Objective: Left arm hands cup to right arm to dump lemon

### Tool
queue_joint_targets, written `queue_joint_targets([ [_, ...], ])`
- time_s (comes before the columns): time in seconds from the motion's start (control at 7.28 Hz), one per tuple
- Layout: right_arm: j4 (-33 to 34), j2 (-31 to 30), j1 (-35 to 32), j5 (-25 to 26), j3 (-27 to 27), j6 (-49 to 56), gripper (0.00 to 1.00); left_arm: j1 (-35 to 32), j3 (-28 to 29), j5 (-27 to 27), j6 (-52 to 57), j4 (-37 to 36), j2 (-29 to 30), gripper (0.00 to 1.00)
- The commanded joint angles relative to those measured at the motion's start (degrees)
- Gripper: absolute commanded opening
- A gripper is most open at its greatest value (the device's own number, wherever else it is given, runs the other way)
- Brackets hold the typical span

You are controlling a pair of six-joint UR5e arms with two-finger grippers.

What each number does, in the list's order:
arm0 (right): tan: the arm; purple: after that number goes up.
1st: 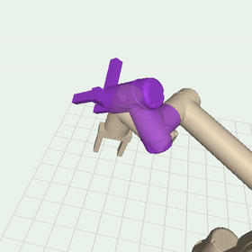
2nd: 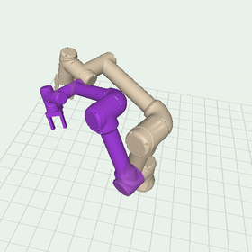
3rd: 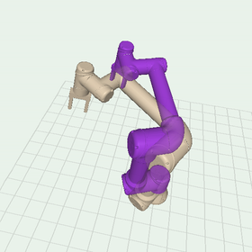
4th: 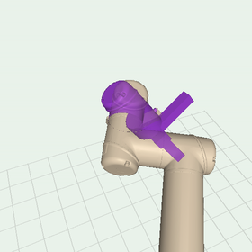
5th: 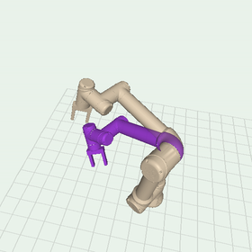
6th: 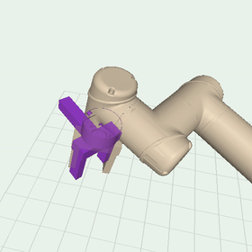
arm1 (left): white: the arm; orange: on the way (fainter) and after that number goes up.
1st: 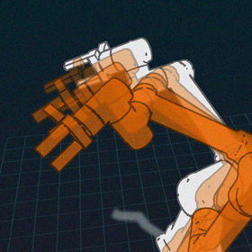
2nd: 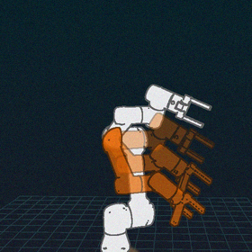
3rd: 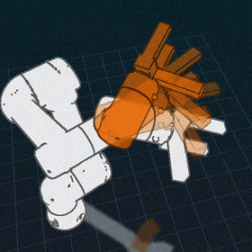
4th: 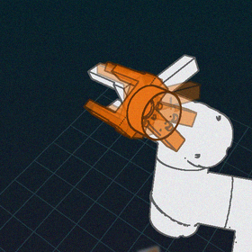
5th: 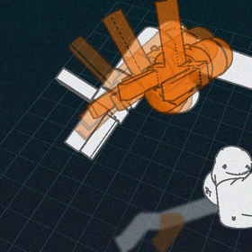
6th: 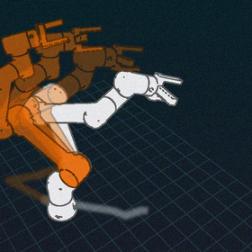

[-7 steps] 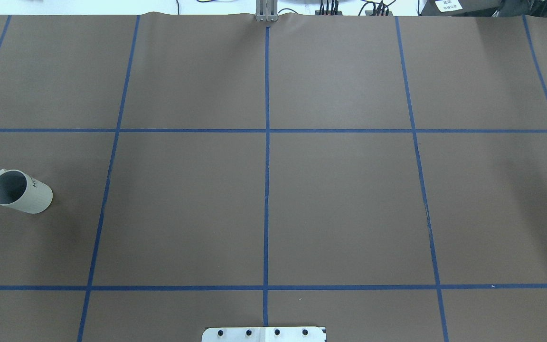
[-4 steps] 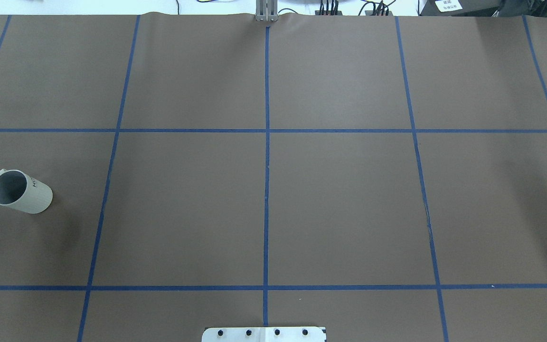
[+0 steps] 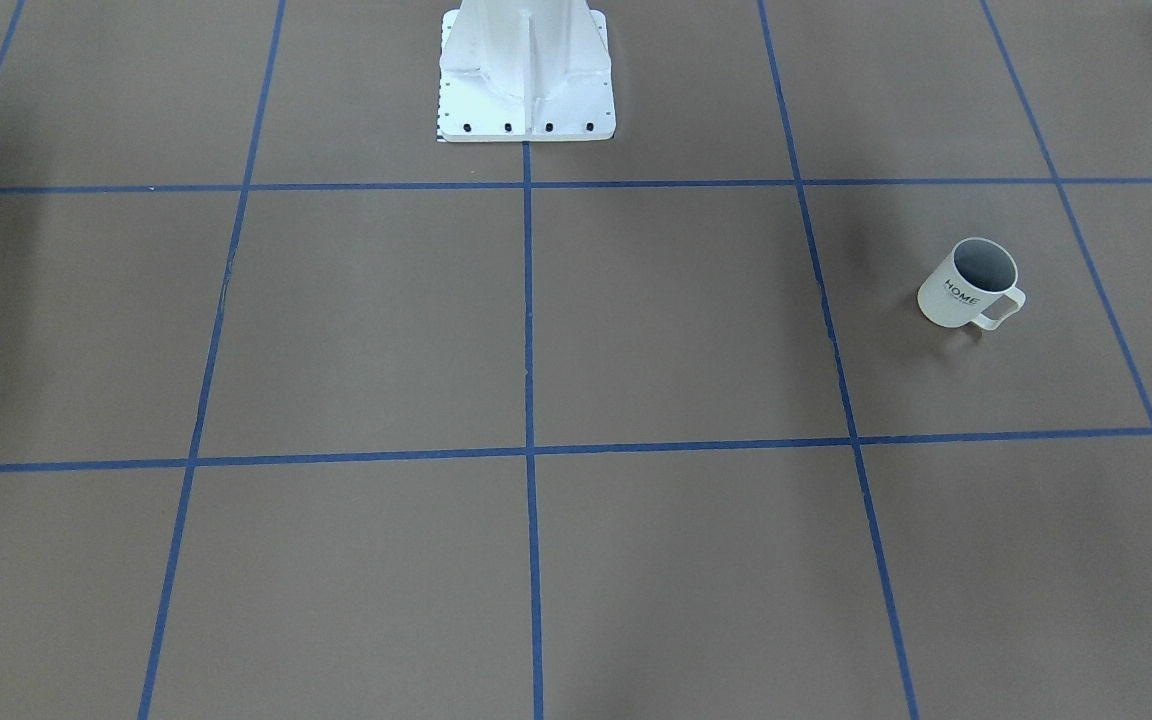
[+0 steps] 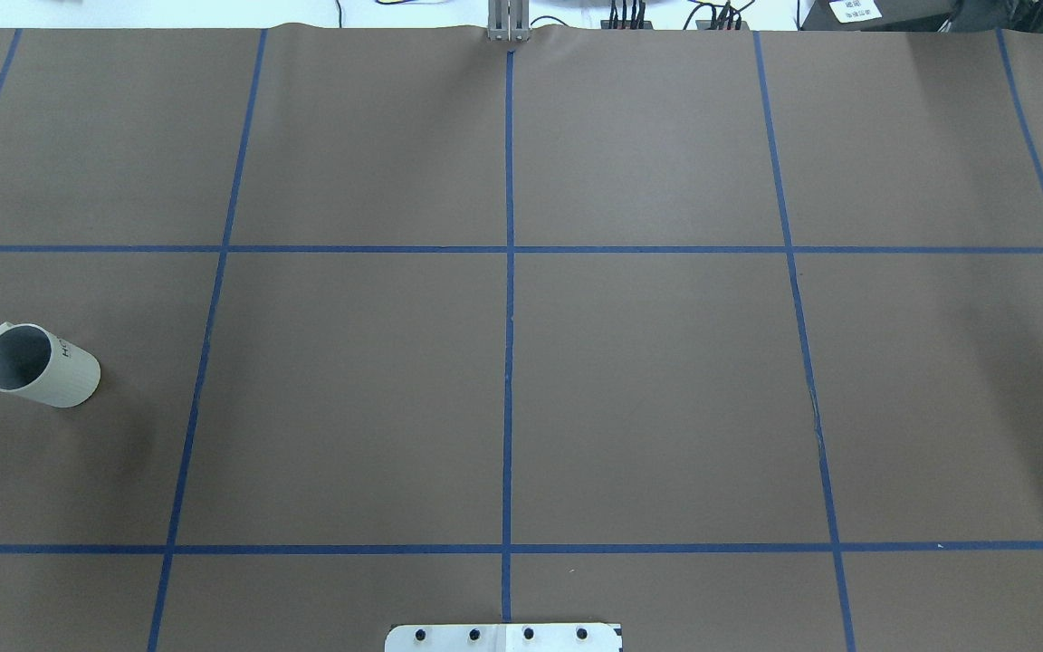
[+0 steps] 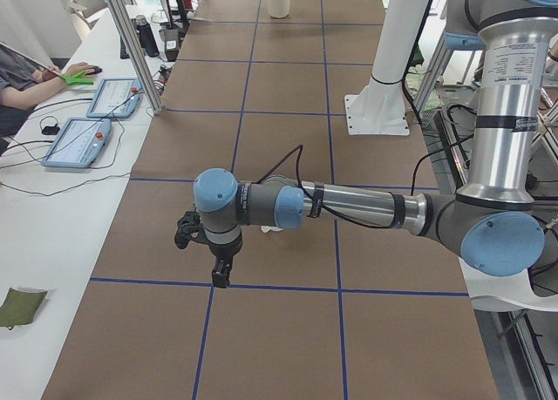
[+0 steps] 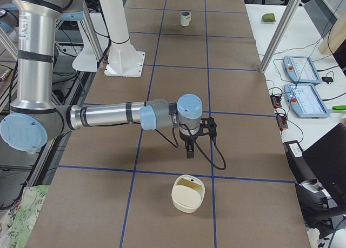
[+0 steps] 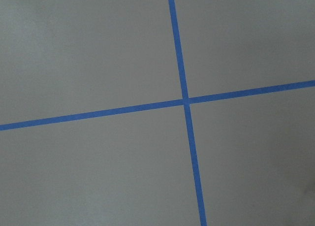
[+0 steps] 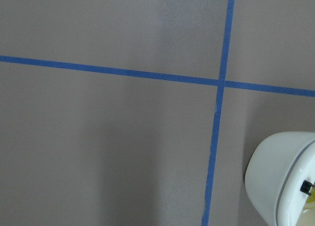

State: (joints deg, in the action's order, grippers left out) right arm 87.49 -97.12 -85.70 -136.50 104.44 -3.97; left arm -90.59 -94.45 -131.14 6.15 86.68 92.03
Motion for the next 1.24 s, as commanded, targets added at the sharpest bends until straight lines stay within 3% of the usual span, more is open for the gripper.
queue_joint_targets([
  [0.0,-0.04,0.09,-0.35,0.61,0.32,0.19,1.0,0.06,-0.03,0.09,-0.08,0.07,-0.01,1.0],
  [1.1,0.05,-0.44,-0.44,0.62,3.13,-0.08,1.0,0.06,-0.03,0.18,-0.08,-0.02,0.08,1.0],
])
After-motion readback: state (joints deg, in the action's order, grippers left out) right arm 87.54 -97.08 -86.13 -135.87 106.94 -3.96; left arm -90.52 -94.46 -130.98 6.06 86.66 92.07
